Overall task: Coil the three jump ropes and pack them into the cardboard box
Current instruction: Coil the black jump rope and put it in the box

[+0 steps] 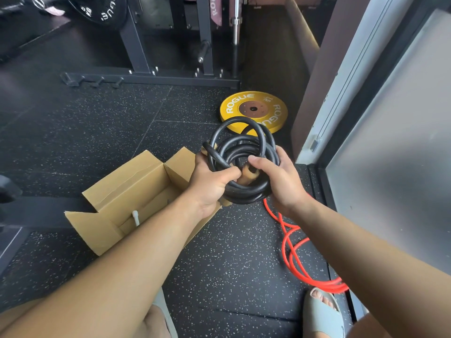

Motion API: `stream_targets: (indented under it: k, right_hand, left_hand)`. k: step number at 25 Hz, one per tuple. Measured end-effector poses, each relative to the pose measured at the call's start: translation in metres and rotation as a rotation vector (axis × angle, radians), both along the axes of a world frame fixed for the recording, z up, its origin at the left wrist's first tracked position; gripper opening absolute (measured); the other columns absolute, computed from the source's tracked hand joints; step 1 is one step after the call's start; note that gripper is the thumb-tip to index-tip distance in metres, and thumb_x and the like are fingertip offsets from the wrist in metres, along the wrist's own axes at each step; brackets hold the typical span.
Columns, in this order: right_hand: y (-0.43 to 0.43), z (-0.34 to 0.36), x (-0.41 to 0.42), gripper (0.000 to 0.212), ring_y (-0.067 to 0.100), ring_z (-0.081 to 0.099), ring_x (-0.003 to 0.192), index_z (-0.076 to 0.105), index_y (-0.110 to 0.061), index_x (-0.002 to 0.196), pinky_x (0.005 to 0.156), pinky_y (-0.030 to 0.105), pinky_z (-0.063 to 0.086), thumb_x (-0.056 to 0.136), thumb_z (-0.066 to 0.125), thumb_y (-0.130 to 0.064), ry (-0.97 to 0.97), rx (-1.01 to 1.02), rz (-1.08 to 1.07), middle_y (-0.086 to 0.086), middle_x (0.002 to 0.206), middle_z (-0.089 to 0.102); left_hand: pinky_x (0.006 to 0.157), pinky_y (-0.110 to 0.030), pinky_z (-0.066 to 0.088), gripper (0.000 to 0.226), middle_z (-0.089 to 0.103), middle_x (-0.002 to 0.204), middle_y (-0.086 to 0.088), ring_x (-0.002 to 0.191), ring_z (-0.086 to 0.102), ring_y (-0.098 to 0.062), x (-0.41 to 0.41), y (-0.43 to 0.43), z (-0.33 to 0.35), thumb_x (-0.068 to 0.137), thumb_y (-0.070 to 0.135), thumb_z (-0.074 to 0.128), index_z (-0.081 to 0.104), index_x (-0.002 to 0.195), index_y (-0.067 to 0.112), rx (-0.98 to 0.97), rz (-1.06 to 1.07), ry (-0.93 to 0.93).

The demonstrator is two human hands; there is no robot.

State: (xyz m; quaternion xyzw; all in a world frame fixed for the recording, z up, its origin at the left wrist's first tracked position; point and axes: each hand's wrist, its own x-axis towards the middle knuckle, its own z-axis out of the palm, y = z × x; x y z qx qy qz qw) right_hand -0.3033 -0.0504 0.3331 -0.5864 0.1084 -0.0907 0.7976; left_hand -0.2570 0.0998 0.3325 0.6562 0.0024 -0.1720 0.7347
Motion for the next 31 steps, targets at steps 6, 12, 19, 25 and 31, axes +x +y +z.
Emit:
stream_targets:
  k: [6, 12, 19, 25, 31]
  right_hand:
    - [-0.011, -0.008, 0.002, 0.081, 0.042, 0.057, 0.118, 0.04, -0.001, 0.147, 0.103, 0.059, 0.046, 0.082, 0.075, -0.033, -0.012, 0.294, 0.337, 0.028, 0.129, 0.058]
    - [-0.009, -0.011, -0.002, 0.086, 0.041, 0.048, 0.138, 0.05, -0.006, 0.145, 0.118, 0.062, 0.029, 0.081, 0.071, -0.06, 0.093, 0.102, 0.479, 0.023, 0.146, 0.053]
    - [-0.011, -0.004, -0.005, 0.075, 0.021, 0.056, 0.049, 0.065, -0.006, 0.071, 0.06, 0.031, 0.046, 0.09, 0.045, -0.075, 0.146, -0.314, 0.326, 0.014, 0.051, 0.059]
    - [-0.022, -0.001, -0.001, 0.087, 0.013, 0.056, 0.051, 0.055, -0.011, 0.052, 0.066, 0.032, 0.047, 0.083, 0.033, -0.09, 0.327, -0.967, 0.318, -0.001, 0.05, 0.062]
    - [-0.018, -0.006, 0.003, 0.09, 0.031, 0.064, 0.103, 0.049, -0.025, 0.112, 0.091, 0.044, 0.049, 0.067, 0.035, -0.102, 0.41, -1.16, 0.209, 0.004, 0.105, 0.068]
  left_hand:
    - [0.049, -0.039, 0.05, 0.078, 0.063, 0.099, -0.021, 0.077, 0.063, -0.033, 0.007, 0.005, 0.0, 0.058, 0.01, 0.076, 0.042, 0.128, 0.005, -0.094, -0.002, 0.062]
    - [0.059, -0.043, 0.055, 0.082, 0.064, 0.097, -0.029, 0.069, 0.068, -0.036, 0.008, 0.008, 0.002, 0.063, 0.009, 0.072, 0.038, 0.134, -0.012, -0.117, 0.02, 0.133]
    - [0.073, -0.047, 0.058, 0.085, 0.069, 0.1, -0.019, 0.078, 0.07, -0.028, 0.012, 0.008, 0.006, 0.055, 0.01, 0.076, 0.045, 0.133, -0.005, -0.07, 0.051, 0.173]
    - [0.083, -0.045, 0.053, 0.063, 0.064, 0.098, -0.009, 0.087, 0.063, -0.024, 0.027, 0.019, 0.002, 0.056, 0.007, 0.071, 0.046, 0.112, 0.018, 0.077, 0.233, 0.084]
    - [0.066, -0.02, 0.042, 0.058, 0.059, 0.098, 0.003, 0.083, 0.057, -0.006, 0.03, 0.035, -0.012, 0.076, -0.002, 0.07, 0.04, 0.123, 0.014, 0.238, 0.238, -0.054]
